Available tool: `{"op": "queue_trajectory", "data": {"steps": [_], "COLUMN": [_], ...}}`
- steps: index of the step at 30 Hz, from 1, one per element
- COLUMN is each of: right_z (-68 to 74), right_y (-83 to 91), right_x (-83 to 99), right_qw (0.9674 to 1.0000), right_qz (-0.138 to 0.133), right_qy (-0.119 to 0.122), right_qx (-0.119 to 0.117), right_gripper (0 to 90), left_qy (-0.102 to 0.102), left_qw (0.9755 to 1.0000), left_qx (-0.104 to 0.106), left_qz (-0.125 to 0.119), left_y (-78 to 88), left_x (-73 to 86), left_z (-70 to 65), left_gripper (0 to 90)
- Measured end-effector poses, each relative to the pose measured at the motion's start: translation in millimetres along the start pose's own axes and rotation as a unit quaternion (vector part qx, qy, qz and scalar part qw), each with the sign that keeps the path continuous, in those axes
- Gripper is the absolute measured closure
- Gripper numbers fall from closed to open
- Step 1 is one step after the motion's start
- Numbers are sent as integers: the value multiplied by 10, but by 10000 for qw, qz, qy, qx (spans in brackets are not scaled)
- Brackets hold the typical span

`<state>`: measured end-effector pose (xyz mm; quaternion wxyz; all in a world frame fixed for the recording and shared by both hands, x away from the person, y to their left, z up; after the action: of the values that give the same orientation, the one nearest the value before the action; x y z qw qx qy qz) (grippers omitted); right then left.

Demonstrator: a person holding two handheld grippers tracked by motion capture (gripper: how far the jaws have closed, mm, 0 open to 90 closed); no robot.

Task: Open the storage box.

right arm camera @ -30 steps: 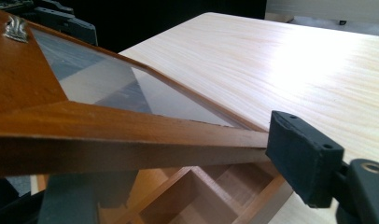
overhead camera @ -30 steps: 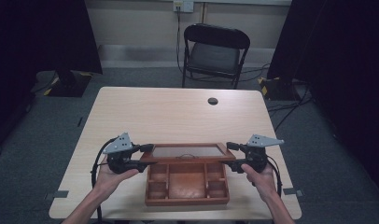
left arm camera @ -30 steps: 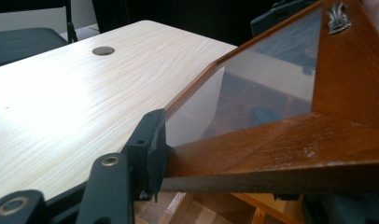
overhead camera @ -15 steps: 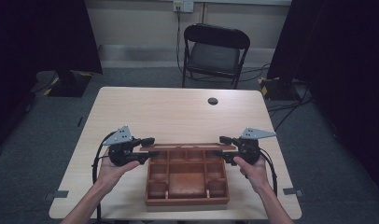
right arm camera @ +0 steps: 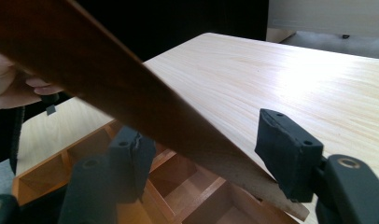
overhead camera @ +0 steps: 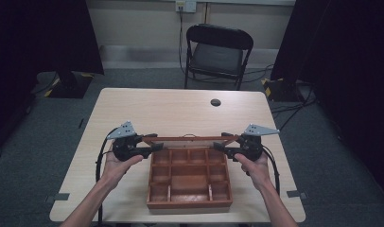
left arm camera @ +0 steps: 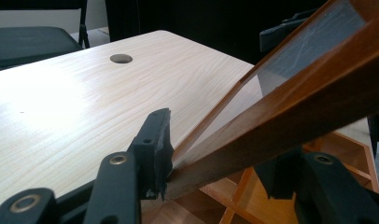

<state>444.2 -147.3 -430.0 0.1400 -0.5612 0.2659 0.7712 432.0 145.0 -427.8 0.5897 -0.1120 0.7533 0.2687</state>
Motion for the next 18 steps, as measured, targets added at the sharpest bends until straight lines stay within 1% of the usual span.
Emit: {"op": "queue_trajectory", "data": {"steps": [1,2,3,5,6,8,9,10,12,13,14,15,18], "right_z": [-7,-14,-21,-40,-52,-69,-75,-81,-101,-115,-125,-132,-135], "right_y": [-2,-11,-12,-23,-30,-46,-50,-52,-60,-64,-68,-70,-71], "right_x": [-2,-10,-14,-27,-32,-40,-43,-45,-33,-26,-19,-18,-13], "right_qw": [10000,10000,10000,10000,10000,10000,9999,9999,9999,9999,9998,9997,9996], "right_qz": [2,-25,-17,-48,-59,-89,-104,-115,-111,-109,-129,-162,-181], "right_qy": [0,-6,-7,-23,-44,-41,-58,-55,-105,-101,-153,-178,-204], "right_qx": [13,3,22,32,41,7,13,14,24,65,77,77,71], "right_gripper": [379,382,386,391,393,399,401,403,406,407,406,406,403], "left_qy": [8,31,10,20,0,38,91,65,127,209,232,179,183], "left_qw": [10000,10000,9999,9999,9998,9998,9998,9998,9997,9995,9995,9996,9996], "left_qx": [14,11,-14,-20,-24,-6,8,10,7,-6,-58,-112,-80], "left_qz": [72,75,125,120,211,209,187,202,220,218,197,201,223], "left_y": [-4,-13,-19,-38,-40,-57,-65,-75,-96,-107,-112,-115,-109], "left_x": [0,-3,-2,-6,3,9,11,20,33,36,34,33,34], "left_z": [19,27,46,73,89,125,129,145,165,173,171,165,177], "left_gripper": [508,512,518,521,524,531,532,534,536,533,526,521,525]}}
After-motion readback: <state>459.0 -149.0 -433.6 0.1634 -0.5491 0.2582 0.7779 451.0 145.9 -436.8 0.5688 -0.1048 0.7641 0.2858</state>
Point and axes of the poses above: each handheld gripper's, and its own axes: y roughly backward along the jaws, x roughly out of its underside, z roughly to its left, the point moved 7 cm from there along -y, roughly forward along the jaws, and after that the axes turned 4 degrees about -z, right-handed, at the moved point
